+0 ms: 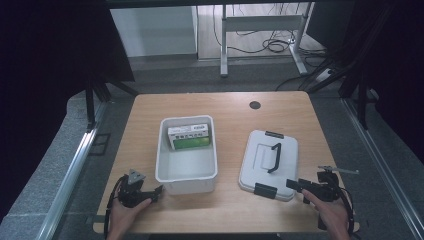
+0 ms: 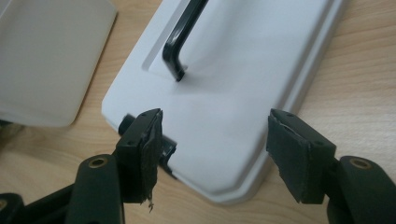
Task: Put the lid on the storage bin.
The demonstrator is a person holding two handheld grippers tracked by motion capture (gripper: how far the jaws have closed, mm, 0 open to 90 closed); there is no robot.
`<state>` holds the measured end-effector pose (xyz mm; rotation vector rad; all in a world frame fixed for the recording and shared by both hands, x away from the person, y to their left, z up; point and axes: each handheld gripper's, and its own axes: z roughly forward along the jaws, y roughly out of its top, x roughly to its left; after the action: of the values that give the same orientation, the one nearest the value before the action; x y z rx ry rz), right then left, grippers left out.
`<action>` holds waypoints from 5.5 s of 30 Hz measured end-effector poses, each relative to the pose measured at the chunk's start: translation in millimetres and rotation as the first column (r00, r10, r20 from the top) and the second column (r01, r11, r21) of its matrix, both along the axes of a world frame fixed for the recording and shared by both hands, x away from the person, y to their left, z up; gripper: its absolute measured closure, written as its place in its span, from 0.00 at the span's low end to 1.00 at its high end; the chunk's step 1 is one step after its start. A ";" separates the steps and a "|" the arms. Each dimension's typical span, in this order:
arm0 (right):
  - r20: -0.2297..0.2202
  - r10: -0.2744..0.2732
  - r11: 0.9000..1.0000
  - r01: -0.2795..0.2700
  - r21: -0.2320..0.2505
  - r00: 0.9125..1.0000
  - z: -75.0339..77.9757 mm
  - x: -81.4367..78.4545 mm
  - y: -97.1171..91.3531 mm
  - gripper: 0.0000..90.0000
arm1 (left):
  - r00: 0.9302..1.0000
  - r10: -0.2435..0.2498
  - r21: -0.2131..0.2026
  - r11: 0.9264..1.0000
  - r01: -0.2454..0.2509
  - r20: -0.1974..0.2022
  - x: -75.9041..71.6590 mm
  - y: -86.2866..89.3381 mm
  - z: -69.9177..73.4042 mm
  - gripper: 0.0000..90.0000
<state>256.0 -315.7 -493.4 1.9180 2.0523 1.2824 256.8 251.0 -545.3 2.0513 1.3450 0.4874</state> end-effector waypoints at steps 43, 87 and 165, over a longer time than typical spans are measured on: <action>-0.005 -0.049 0.999 0.049 -0.022 0.999 31.1 0.7 -0.4 0.41 | 1.000 -0.026 0.000 1.000 0.026 0.003 -5.0 2.6 0.2 0.14; -0.065 -0.034 0.994 0.027 -0.104 0.997 64.1 78.0 43.7 0.51 | 1.000 -0.015 -0.001 1.000 0.015 0.004 -4.9 1.4 0.1 0.14; -0.284 -0.165 0.986 0.154 -0.063 0.944 88.3 102.1 53.7 0.94 | 1.000 -0.025 -0.001 1.000 0.025 0.003 -4.1 0.3 0.1 0.13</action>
<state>358.1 -262.0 -405.1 2.3167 1.9689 0.9683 252.7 251.3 -545.1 2.0629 1.3164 0.4787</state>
